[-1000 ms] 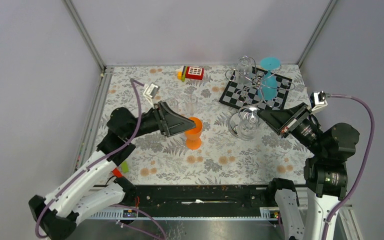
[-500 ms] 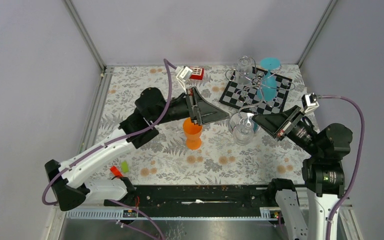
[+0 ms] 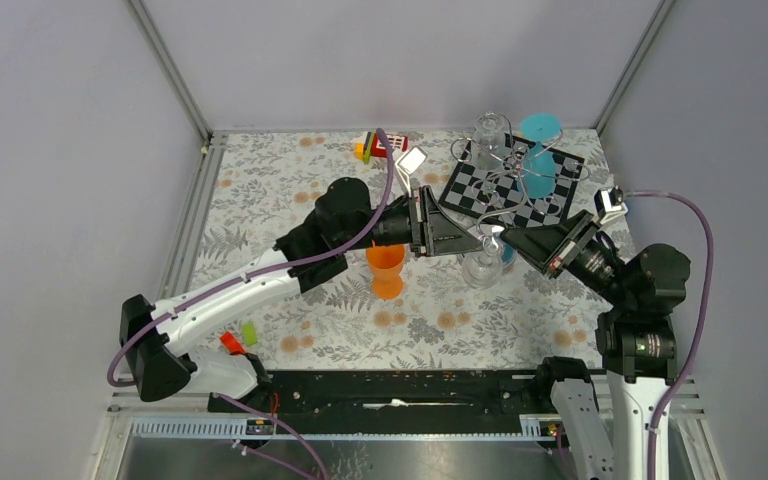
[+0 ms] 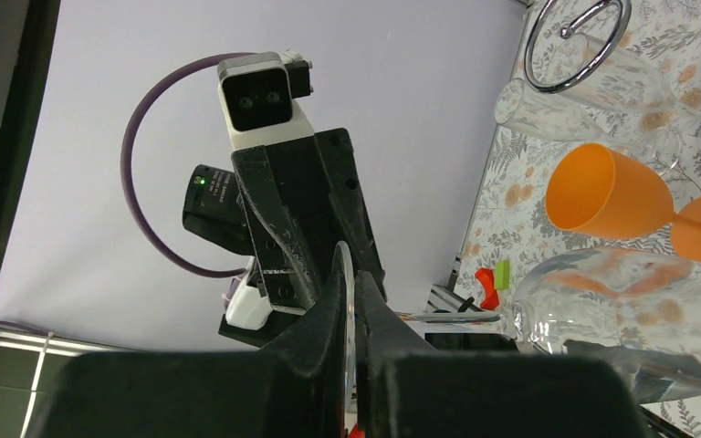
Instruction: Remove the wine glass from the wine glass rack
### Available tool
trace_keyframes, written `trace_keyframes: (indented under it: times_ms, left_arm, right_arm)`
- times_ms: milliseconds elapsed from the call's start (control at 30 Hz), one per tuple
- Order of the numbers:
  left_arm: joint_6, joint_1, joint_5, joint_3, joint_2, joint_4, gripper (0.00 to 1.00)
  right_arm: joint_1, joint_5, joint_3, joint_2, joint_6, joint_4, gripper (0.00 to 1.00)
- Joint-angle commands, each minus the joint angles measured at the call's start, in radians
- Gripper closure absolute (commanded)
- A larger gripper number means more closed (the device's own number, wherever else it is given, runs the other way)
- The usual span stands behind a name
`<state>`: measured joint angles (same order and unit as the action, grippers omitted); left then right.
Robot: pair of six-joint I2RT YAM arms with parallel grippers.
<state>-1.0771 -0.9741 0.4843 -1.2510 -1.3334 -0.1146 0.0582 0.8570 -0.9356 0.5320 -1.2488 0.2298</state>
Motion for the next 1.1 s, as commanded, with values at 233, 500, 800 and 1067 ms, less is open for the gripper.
trace_keyframes:
  times_ms: [233,500,800,1067]
  left_arm:
    - [-0.1,-0.006,0.067,-0.011,-0.022,-0.18,0.81]
    - [-0.11,-0.006,0.079,-0.012,-0.033,-0.193,0.92]
    - [-0.075,0.019,0.072,0.054,0.057,-0.199,1.0]
    - [-0.101,0.135,0.11,0.234,0.278,-0.225,1.0]
  right_arm:
    - [-0.023,0.05,0.019,0.005,0.006,-0.145,1.0]
    - [-0.032,0.06,0.021,0.011,0.033,-0.137,1.0]
    - [-0.033,0.024,0.043,0.006,0.018,-0.21,0.29]
    - [-0.046,0.01,0.081,-0.006,-0.035,-0.388,0.05]
